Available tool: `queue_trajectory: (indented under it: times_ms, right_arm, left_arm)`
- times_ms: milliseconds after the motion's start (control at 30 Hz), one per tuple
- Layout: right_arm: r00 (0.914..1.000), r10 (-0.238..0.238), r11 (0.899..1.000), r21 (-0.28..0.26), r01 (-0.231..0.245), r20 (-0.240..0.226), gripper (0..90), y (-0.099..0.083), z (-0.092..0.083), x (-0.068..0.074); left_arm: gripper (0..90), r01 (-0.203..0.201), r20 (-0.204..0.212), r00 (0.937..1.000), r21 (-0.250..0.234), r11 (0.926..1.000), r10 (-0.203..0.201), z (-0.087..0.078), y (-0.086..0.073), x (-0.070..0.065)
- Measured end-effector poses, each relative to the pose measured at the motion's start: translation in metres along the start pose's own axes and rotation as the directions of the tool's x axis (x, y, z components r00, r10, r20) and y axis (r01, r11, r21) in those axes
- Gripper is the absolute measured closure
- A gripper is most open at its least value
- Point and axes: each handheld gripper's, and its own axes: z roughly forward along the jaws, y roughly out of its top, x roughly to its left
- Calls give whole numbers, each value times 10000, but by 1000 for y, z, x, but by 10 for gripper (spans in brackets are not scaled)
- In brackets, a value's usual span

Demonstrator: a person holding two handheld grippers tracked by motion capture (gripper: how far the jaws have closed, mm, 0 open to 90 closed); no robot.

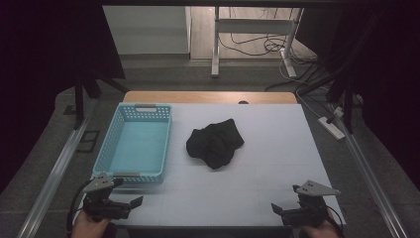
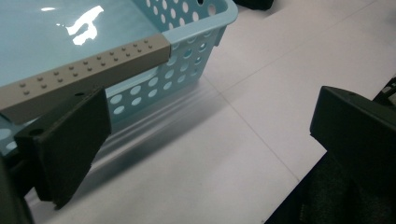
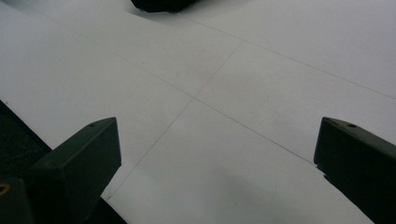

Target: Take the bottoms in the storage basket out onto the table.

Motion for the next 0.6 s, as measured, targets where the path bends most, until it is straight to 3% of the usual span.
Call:
queue_trajectory:
  times_ms: [400, 600]
  right_arm:
    - [10000, 0, 10000, 4, 0, 6, 11, 0, 0, 0]
    - [10000, -15, 10000, 30, 15, 23, 11, 0, 0, 0]
  left_arm:
    - [1, 204, -196, 9996, 285, 9994, -199, -3, -13, 5]
    - [0, 265, -228, 9994, 42, 9996, -264, -9, -17, 7]
